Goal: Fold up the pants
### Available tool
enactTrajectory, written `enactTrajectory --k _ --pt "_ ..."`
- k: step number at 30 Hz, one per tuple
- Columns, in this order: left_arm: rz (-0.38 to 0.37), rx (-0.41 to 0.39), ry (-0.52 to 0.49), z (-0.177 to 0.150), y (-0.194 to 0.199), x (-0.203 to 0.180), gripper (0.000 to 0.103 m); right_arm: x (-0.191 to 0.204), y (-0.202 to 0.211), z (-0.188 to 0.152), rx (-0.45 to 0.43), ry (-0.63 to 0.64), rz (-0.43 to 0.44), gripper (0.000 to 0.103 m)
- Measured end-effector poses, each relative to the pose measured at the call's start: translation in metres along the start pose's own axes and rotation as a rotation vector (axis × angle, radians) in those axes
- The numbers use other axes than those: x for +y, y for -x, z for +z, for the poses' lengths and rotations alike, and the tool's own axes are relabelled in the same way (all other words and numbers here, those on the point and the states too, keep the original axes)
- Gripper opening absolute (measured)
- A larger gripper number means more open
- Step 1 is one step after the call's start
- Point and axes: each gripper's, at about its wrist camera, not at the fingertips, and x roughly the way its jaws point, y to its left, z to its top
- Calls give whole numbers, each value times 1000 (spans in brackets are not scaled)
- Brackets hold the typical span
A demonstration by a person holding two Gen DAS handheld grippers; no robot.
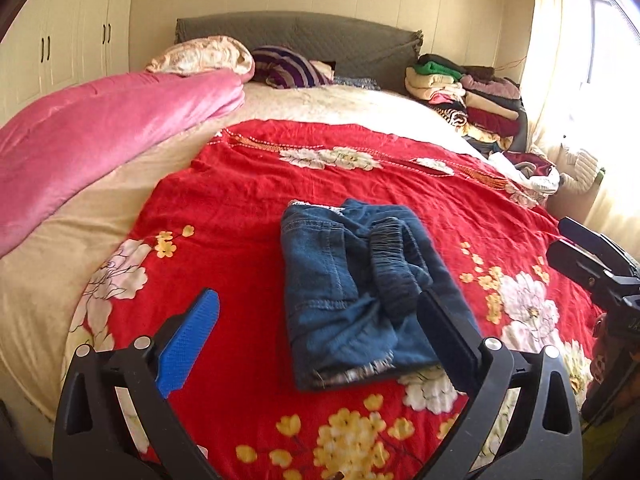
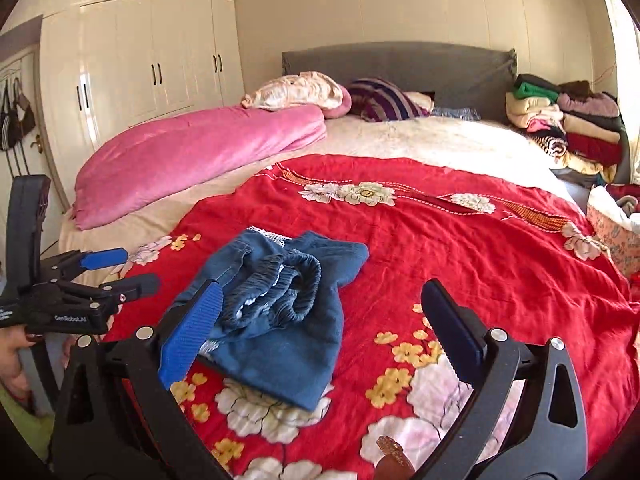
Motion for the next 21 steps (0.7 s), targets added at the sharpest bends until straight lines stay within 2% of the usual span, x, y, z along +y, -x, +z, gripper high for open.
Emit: enactTrajectory --k 10,21 --pt "-3 -33 -14 -20 38 -5 99 6 36 -16 -20 3 6 94" --pt "6 -6 -30 -44 53 -7 99 12 59 -32 -49 36 -47 94"
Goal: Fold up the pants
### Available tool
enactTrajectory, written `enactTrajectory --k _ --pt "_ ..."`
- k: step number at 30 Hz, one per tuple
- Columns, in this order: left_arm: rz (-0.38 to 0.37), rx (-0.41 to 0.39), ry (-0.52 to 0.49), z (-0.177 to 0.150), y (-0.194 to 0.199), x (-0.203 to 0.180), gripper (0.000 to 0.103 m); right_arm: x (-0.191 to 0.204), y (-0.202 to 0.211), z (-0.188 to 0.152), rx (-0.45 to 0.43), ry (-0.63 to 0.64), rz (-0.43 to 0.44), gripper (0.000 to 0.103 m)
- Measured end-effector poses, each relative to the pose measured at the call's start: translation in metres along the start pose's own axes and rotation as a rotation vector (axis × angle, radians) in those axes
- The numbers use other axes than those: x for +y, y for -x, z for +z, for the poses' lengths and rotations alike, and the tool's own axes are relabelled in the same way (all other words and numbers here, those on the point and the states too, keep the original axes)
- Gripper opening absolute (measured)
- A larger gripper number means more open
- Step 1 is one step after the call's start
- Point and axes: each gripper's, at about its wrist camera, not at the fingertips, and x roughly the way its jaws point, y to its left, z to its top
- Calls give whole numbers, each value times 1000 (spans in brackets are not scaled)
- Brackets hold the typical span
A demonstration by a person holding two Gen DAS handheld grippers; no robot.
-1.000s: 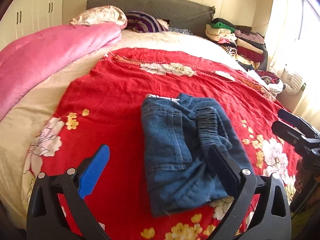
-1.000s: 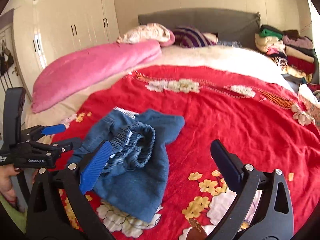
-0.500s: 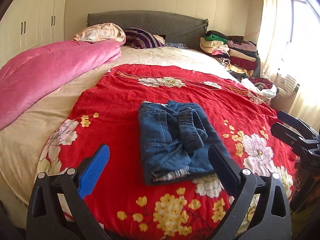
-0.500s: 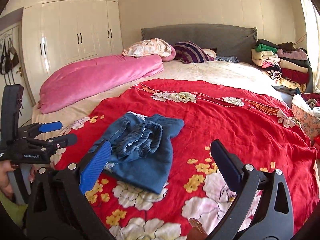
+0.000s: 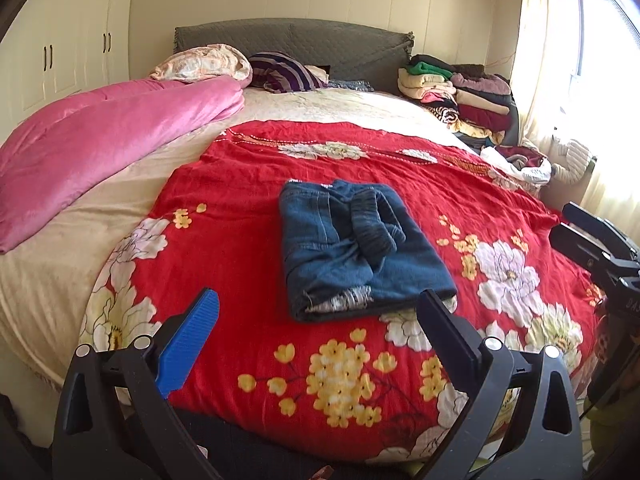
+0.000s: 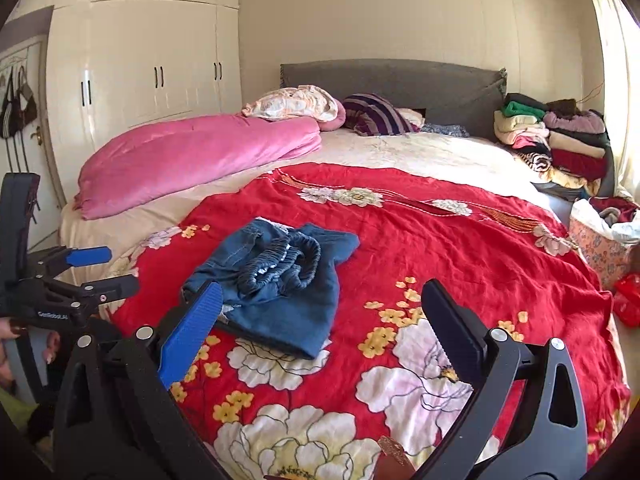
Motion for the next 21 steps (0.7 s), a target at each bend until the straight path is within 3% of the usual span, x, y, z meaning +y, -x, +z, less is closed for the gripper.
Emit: enactTrajectory --k 12,21 --pt "-1 52 22 -25 -13 -1 99 -7 -6 -25 67 -48 2 94" --pt "16 87 39 -35 -29 4 99 2 -32 -46 154 -50 18 94"
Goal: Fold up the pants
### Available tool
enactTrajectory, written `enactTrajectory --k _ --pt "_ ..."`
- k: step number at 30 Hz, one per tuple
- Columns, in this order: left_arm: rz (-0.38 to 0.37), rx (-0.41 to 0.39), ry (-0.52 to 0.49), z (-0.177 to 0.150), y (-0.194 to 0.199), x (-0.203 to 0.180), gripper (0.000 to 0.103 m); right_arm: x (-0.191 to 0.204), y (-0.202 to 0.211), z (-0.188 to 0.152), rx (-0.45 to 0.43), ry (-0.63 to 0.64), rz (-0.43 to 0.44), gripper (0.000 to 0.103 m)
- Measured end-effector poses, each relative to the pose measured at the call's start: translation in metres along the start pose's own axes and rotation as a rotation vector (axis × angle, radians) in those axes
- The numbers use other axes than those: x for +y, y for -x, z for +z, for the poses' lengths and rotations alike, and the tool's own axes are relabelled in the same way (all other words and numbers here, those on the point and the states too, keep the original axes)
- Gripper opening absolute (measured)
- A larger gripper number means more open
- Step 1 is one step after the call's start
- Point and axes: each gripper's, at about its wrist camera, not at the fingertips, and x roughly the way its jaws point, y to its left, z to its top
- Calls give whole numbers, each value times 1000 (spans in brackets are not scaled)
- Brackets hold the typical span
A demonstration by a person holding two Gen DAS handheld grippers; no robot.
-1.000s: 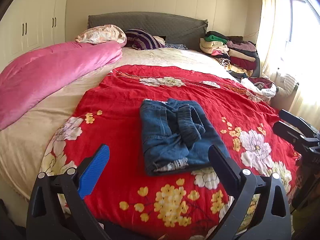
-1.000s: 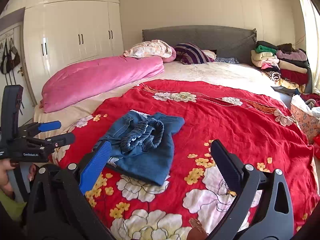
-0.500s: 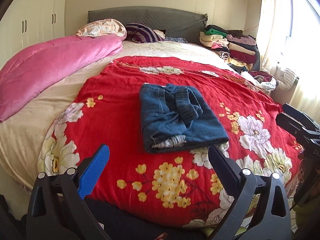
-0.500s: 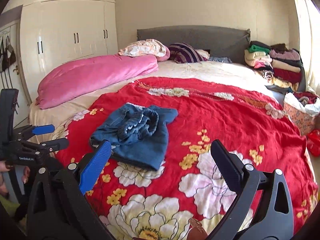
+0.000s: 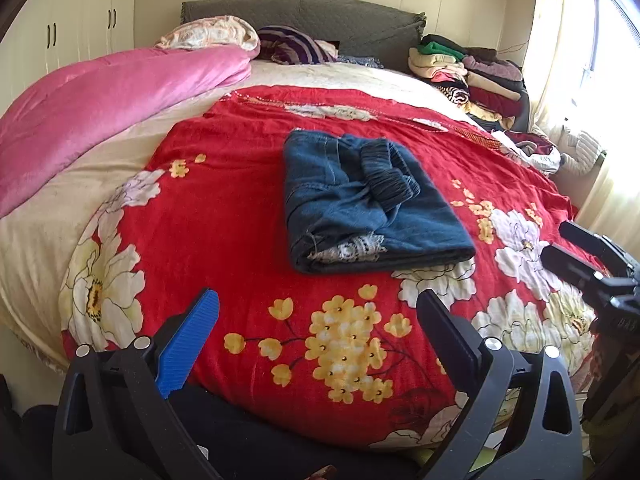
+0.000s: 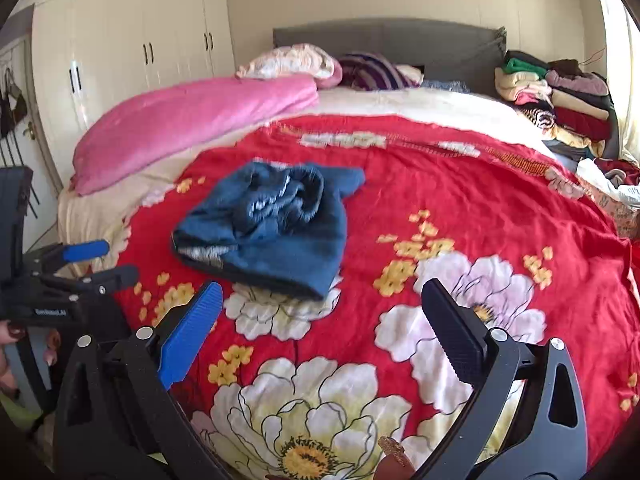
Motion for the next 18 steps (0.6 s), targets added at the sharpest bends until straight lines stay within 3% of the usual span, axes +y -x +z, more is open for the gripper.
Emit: enactTrajectory --k 18 --pt "10 24 14 -1 -7 6 99 12 -10 -5 34 15 17 94"
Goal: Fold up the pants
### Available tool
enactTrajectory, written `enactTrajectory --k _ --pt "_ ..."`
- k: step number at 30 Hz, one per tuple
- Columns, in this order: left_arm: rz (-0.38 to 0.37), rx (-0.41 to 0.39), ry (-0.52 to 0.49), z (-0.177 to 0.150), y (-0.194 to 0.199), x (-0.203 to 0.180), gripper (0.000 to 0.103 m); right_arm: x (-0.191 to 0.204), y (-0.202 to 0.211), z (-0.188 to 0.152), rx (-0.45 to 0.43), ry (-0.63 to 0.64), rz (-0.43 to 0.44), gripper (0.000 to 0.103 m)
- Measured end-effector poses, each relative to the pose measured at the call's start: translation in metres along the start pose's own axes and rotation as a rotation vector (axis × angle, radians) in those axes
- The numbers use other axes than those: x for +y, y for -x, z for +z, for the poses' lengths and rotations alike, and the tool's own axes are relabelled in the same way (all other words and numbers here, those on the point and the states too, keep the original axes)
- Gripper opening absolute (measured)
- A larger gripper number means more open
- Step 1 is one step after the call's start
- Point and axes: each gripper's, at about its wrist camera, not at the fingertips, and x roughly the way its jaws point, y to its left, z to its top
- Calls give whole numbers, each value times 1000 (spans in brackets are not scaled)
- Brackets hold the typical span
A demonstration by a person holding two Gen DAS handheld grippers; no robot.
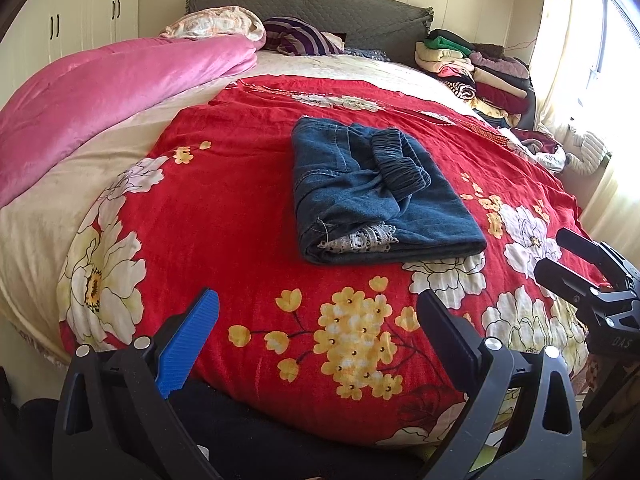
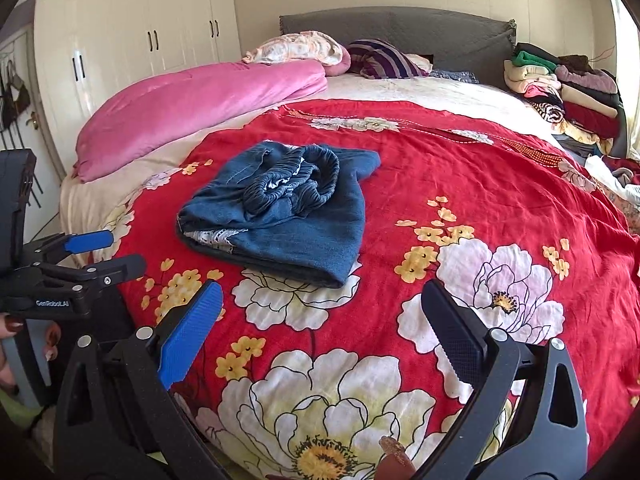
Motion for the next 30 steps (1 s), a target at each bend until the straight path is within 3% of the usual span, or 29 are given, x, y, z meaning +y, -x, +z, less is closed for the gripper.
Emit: enactTrajectory --k 30 --pt "0 -3 5 1 2 2 99 -2 1 3 0 -6 -16 94"
